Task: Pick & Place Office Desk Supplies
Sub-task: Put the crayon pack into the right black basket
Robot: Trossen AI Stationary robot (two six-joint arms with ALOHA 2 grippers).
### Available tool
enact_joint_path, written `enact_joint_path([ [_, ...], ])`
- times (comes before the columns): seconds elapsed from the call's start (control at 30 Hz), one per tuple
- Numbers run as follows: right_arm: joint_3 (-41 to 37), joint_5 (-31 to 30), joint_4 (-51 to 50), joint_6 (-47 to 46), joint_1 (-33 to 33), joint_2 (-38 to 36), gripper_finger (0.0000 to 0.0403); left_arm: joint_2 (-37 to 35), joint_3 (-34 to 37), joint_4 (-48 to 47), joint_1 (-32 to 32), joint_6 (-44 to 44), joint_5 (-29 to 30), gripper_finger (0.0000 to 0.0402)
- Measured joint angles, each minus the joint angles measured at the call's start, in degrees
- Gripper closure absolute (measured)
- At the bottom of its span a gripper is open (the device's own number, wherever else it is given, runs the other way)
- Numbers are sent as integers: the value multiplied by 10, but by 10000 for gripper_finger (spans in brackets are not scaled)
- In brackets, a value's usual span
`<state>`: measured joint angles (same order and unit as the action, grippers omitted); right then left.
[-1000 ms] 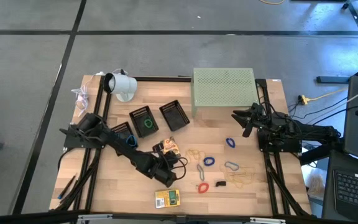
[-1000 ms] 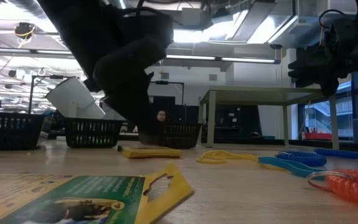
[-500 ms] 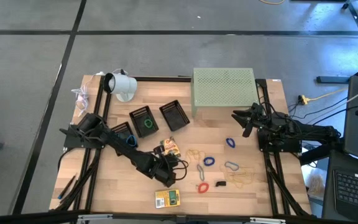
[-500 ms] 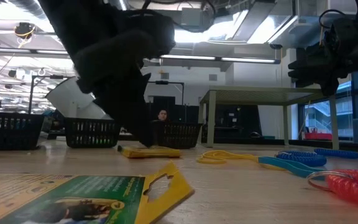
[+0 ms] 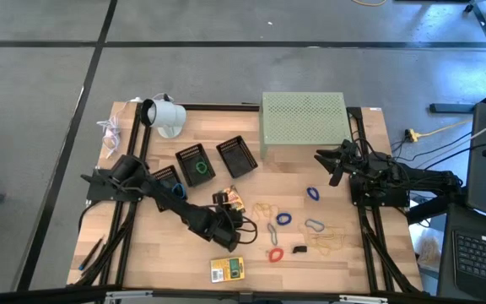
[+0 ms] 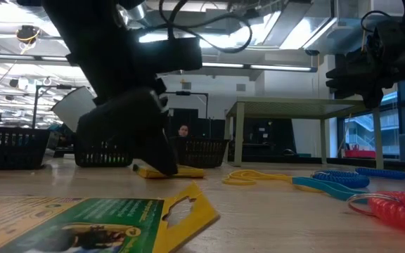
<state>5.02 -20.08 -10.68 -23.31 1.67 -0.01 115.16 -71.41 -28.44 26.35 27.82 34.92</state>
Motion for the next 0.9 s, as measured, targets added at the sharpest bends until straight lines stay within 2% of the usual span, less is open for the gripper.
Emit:
enact_joint_path([
  [0.2,0,0,0,0,0,0,272,1,0,-9,6,-50,17,263],
  [0.6,0,0,0,0,0,0,272,1,0,-9,6,-16,-14,234],
  [0.9,0,0,0,0,0,0,272,26,-2,-14,8,-34,23,231],
])
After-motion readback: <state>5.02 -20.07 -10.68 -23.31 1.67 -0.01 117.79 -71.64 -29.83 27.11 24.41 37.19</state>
